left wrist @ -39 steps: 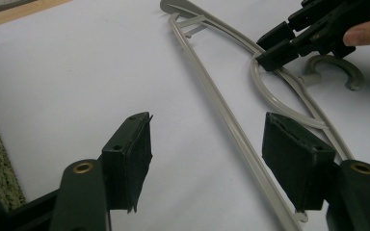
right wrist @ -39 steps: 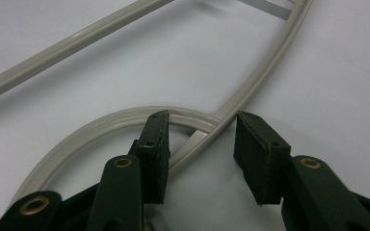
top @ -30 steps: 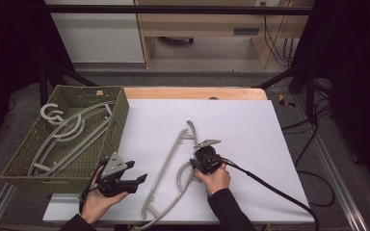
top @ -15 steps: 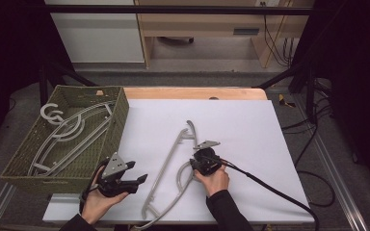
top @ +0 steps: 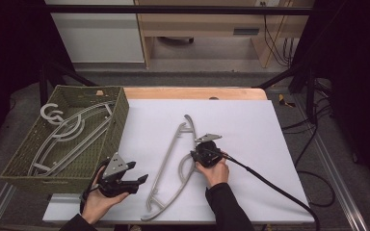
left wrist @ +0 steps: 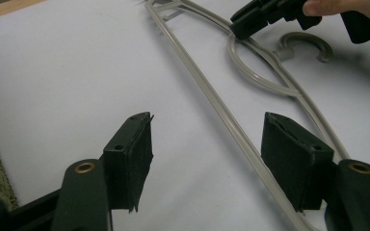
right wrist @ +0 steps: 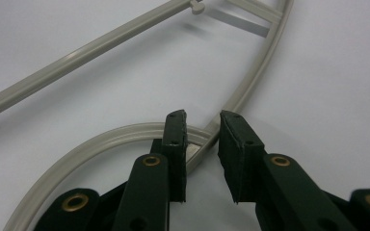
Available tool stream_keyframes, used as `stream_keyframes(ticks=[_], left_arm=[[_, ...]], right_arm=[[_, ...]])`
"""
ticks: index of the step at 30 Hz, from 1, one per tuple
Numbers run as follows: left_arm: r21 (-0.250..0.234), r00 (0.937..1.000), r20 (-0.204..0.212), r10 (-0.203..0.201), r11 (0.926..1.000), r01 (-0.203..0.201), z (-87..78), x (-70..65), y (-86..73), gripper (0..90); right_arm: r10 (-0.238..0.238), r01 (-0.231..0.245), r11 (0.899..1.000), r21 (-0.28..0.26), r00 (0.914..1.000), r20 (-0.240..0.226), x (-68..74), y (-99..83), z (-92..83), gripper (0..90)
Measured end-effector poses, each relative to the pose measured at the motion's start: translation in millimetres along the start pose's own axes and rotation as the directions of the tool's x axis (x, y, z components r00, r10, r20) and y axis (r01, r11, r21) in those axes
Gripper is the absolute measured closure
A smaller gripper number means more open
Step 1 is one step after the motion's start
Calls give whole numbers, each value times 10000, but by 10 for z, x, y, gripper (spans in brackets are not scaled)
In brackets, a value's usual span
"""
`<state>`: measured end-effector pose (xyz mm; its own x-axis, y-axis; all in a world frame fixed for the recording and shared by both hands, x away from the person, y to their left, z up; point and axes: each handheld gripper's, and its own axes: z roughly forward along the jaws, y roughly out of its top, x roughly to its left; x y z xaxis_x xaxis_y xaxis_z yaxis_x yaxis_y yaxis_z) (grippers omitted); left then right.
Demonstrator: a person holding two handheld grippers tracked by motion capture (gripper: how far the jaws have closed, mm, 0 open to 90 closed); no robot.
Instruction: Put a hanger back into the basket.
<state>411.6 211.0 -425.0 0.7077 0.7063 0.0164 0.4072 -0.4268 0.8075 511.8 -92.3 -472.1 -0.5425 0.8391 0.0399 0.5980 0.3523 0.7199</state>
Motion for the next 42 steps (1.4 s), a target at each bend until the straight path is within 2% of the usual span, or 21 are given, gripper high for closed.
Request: stream_keyframes(ticks=[4, 7, 8, 10, 14, 17, 19, 22, 23, 26, 27, 30, 31, 32, 34, 37, 39, 42], left_arm=[[-6, 10000, 10, -16, 10000, 16, -3, 3, -2, 352], [-36, 10000, 4, -6, 10000, 6, -13, 6, 1, 352], [-43, 10000, -4, -17, 10000, 17, -15, 8, 2, 352], [-67, 10000, -12, -42, 10000, 42, -21, 8, 2, 352], [-57, 10000, -18, -20, 10000, 20, -25, 3, 7, 352], [-3, 10000, -19, 17, 10000, -17, -20, -4, 4, 351], [-12, 10000, -15, 17, 10000, -17, -21, -6, 3, 351], [-20, 10000, -8, 7, 10000, -7, -22, -5, 1, 351], [-20, 10000, -8, 1, 10000, -1, -21, -5, 1, 351], [-2, 10000, -1, 13, 10000, -13, -19, -4, -1, 353], [5, 10000, 10, 3, 10000, -3, -18, -4, -1, 356], [7, 10000, 24, -15, 10000, 15, -18, -3, -2, 369], [-1, 10000, 24, -21, 10000, 21, -19, -2, -3, 372], [-6, 10000, 16, -14, 10000, 14, -19, 0, -3, 376], [-17, 10000, 1, -14, 10000, 14, -21, 4, -4, 380], [-5, 10000, -38, -29, 10000, 29, -16, 13, -9, 381], [24, 10000, -44, -10, 10000, 10, -14, 15, -9, 381], [35, 10000, -39, -23, 10000, 23, -9, 14, -11, 381]], right_arm=[[27, -27, 9998, -210, 10000, 0, -42, 14, 29, 729], [-175, 178, 9989, -445, 9998, 73, -2, -10, -40, 678], [-155, 142, 9978, -641, 9997, -203, 30, -23, -105, 645], [-185, 144, 9962, -854, 9987, -473, 107, -44, -222, 584], [-883, 768, 9923, -976, 9888, -1201, 359, -185, -474, 410], [-1012, 847, 9909, -1044, 9813, -1640, 519, -301, -556, 377], [-1013, 832, 9914, -1009, 9764, -1905, 614, -375, -573, 408], [-1030, 863, 9926, -856, 9709, -2164, 674, -440, -546, 436], [-1135, 957, 9914, -893, 9683, -2224, 686, -452, -536, 488], [-1409, 1222, 9890, -829, 9496, -2800, 721, -468, -516, 715], [-1436, 1255, 9888, -811, 9486, -2820, 733, -470, -508, 777], [-1680, 1599, 9858, -517, 9361, -3090, 782, -483, -439, 897], [-1708, 1648, 9852, -462, 9314, -3213, 789, -493, -413, 900], [-1669, 1650, 9857, -340, 9304, -3264, 793, -502, -400, 900], [-1814, 1768, 9832, -445, 9236, -3376, 791, -502, -387, 900], [-1779, 1795, 9834, -267, 9242, -3379, 802, -489, -398, 900], [-1993, 2035, 9788, -239, 9180, -3430, 806, -480, -390, 900], [-2215, 2310, 9729, -110, 9172, -3312, 870, -461, -356, 900]])
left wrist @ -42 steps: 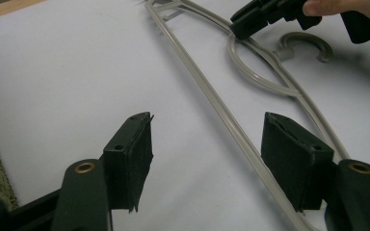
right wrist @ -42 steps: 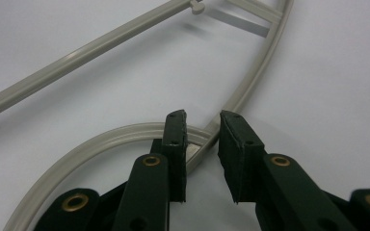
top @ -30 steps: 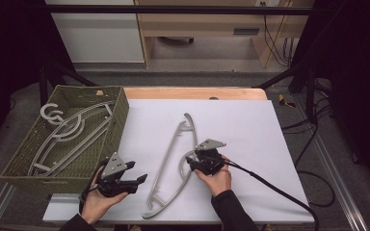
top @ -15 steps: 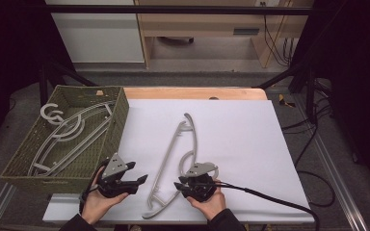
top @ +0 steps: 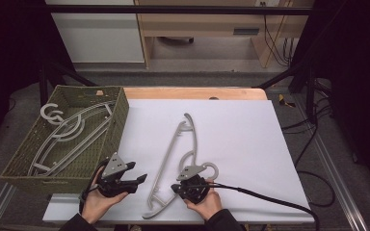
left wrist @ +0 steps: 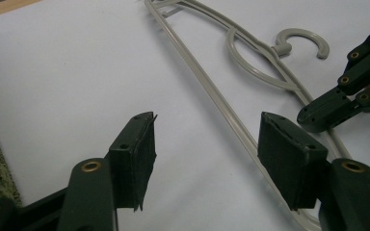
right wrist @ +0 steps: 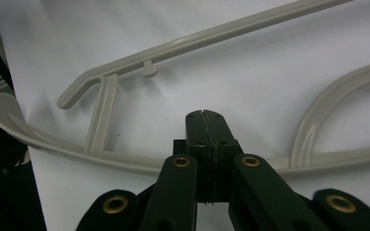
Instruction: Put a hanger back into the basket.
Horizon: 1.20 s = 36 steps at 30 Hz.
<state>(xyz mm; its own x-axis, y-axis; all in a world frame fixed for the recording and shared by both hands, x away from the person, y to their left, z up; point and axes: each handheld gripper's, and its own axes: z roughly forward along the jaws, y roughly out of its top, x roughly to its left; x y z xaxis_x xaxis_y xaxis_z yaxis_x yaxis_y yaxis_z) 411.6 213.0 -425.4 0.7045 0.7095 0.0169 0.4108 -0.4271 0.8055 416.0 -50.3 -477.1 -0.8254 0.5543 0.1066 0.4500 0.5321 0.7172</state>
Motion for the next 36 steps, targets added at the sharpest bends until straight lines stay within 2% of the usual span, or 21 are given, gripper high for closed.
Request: stream_keyframes(ticks=[4, 6, 8, 10, 13, 14, 19, 23, 26, 27, 29, 31, 32, 33, 34, 36], left_arm=[[-17, 10000, 8, 5, 10000, -5, -11, 0, 0, 381], [-40, 10000, 12, -8, 10000, 8, -17, 0, 3, 381], [-27, 10000, 10, -4, 10000, 4, -16, -2, 3, 381], [-28, 10000, 11, -4, 10000, 4, -14, -9, 2, 380], [-51, 10000, 22, -2, 10000, 2, -16, -9, 3, 379], [-44, 10000, 22, -9, 10000, 10, -15, -8, 3, 379], [-54, 10000, 35, 12, 10000, -12, -17, -11, -1, 376], [-48, 10000, 43, 4, 10000, -4, -15, -13, -3, 374], [-12, 10000, 58, 24, 10000, -24, -7, -17, -5, 373], [2, 10000, 59, 40, 10000, -40, -5, -19, -6, 373], [-14, 10000, 64, 38, 10000, -38, -7, -24, -7, 372], [-25, 10000, 74, 48, 10000, -48, -11, -24, -6, 372], [-24, 10000, 73, 41, 10000, -41, -11, -24, -6, 372], [-17, 10000, 74, 36, 10000, -36, -9, -24, -7, 372], [-18, 10000, 73, 30, 10000, -30, -6, -25, -8, 372], [7, 10000, 78, 41, 10000, -41, -3, -31, -8, 372]], right_arm=[[-51, 54, 9998, 210, 9999, -145, 2, 0, 26, 900], [-354, 341, 9976, 596, 9991, 219, -13, -5, -25, 900], [-402, 375, 9954, 879, 9988, 291, -48, -15, -78, 900], [-487, 456, 9947, 925, 9983, 316, -80, -35, -111, 900], [-278, 221, 9953, 942, 9978, 599, -173, -103, -203, 900], [-38, -18, 9956, 941, 9982, 594, -204, -129, -236, 900], [-66, -39, 9934, 1149, 9958, 909, -322, -251, -405, 900], [272, -399, 9928, 1128, 9934, 1116, -432, -359, -536, 900], [505, -659, 9923, 1050, 9885, 1428, -484, -432, -616, 900], [415, -575, 9929, 1045, 9879, 1493, -488, -446, -633, 897], [570, -710, 9943, 800, 9847, 1648, -480, -455, -676, 825], [803, -921, 9944, 522, 9774, 1954, -487, -462, -753, 762], [1024, -1106, 9935, 261, 9708, 2170, -491, -476, -798, 715], [1183, -1259, 9919, 175, 9648, 2348, -493, -485, -819, 699], [1320, -1384, 9903, 91, 9608, 2438, -499, -510, -838, 651], [1698, -1785, 9839, 72, 9471, 2724, -478, -537, -816, 567]])
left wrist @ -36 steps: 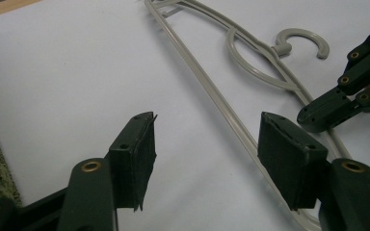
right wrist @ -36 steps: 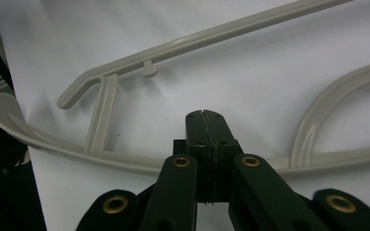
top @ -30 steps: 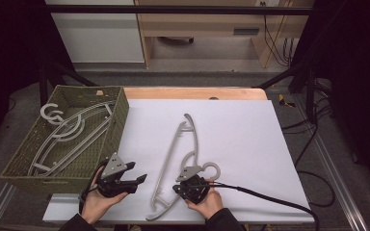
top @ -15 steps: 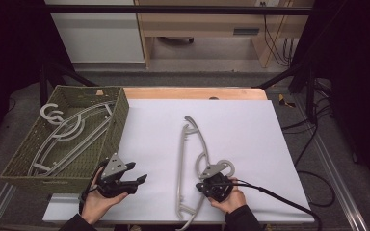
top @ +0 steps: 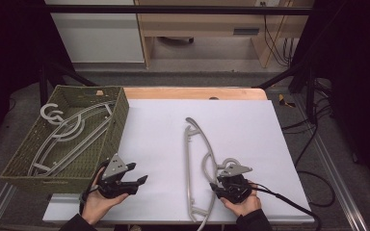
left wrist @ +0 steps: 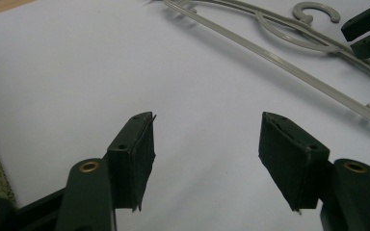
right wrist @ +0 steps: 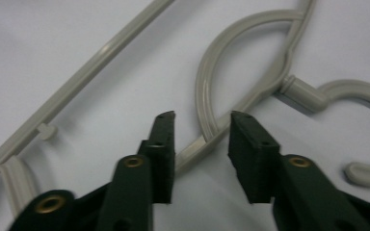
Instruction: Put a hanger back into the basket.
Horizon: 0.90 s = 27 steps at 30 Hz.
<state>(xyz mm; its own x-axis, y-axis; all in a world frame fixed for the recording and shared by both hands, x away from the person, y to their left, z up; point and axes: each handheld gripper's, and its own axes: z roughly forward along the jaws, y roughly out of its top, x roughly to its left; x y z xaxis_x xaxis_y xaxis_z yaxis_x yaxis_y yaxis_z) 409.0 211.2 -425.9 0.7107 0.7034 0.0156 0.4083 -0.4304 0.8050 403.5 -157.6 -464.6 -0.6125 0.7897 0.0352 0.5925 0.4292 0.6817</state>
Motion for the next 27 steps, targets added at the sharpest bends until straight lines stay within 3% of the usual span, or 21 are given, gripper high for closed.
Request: stream_keyframes(ticks=[2, 7, 14, 18, 23, 27], left_arm=[[-3, 10000, 8, 14, 10000, -14, 1, -4, 2, 372], [14, 10000, 6, -2, 10000, 2, 9, 1, -2, 372], [61, 10000, 33, 32, 10000, -33, 21, -8, -3, 371], [85, 10000, 26, 27, 10000, -28, 22, -4, -6, 371], [146, 10000, 35, 39, 9999, -39, 29, -6, -9, 371], [132, 10000, 44, 54, 9999, -54, 28, -8, -9, 371]], right_arm=[[117, -117, 9999, 51, 9999, 118, 14, -9, 41, 503], [149, -158, 9996, 220, 9992, 381, 15, -22, 140, 439], [185, -217, 9985, 500, 9978, 641, 4, 27, 143, 576], [93, -124, 9992, 386, 9968, 789, -33, 63, 150, 639], [155, -191, 9975, 673, 9985, 532, -93, 113, 150, 645], [44, -108, 9973, 723, 9961, 881, -149, 137, 153, 670]])
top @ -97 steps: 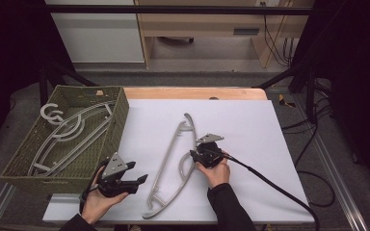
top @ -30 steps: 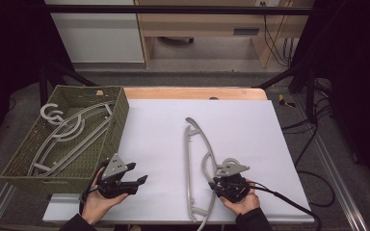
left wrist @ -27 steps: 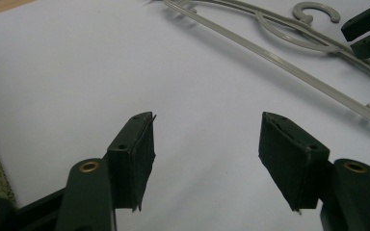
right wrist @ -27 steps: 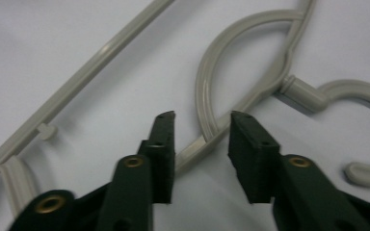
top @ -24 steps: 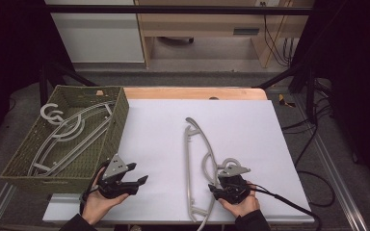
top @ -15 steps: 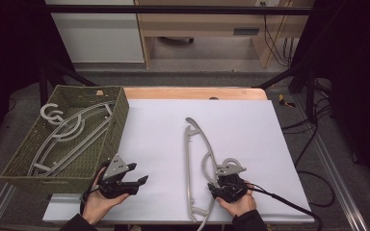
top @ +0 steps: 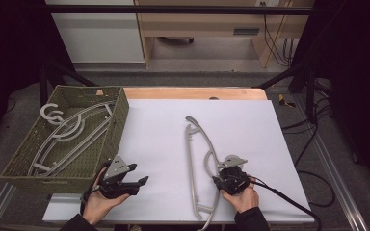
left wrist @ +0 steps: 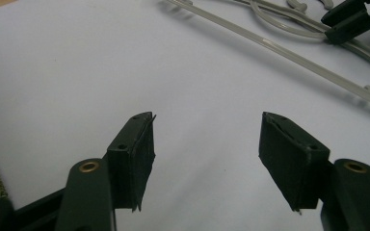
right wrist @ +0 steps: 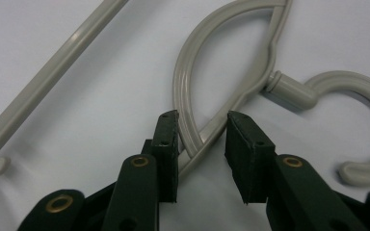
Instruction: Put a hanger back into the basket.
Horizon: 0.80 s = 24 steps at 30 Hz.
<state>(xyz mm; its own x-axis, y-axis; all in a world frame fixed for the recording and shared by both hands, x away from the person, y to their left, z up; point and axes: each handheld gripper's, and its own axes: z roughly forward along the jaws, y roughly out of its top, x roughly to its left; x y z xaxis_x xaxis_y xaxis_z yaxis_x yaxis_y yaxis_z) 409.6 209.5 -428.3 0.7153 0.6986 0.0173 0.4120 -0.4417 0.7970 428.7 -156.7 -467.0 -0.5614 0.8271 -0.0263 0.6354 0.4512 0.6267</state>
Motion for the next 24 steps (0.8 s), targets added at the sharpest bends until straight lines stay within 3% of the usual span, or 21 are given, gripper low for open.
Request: stream_keyframes(ticks=[4, 8, 10, 14, 19, 24], left_arm=[[8, 10000, -3, -29, 10000, 29, 4, 7, -5, 371], [23, 10000, 11, 17, 10000, -17, 6, 2, -4, 371], [34, 10000, 21, 13, 10000, -13, 9, 0, -6, 371], [68, 10000, 42, 30, 10000, -31, 15, -8, -10, 370], [81, 10000, 44, 30, 10000, -30, 25, -17, -12, 371], [78, 10000, 47, 38, 10000, -39, 23, -18, -14, 371]], right_arm=[[5, -5, 10000, -6, 9996, 297, -106, 37, 15, 689], [424, -418, 9990, -137, 9982, 431, -182, 30, 21, 698], [537, -529, 9983, -246, 9980, 321, -176, -7, 10, 662], [593, -595, 9982, 34, 9976, 353, -115, -59, -3, 613], [1292, -1302, 9913, 190, 9904, 491, -62, -64, -26, 638], [1475, -1515, 9875, 441, 9856, 828, -94, -37, -36, 697]])
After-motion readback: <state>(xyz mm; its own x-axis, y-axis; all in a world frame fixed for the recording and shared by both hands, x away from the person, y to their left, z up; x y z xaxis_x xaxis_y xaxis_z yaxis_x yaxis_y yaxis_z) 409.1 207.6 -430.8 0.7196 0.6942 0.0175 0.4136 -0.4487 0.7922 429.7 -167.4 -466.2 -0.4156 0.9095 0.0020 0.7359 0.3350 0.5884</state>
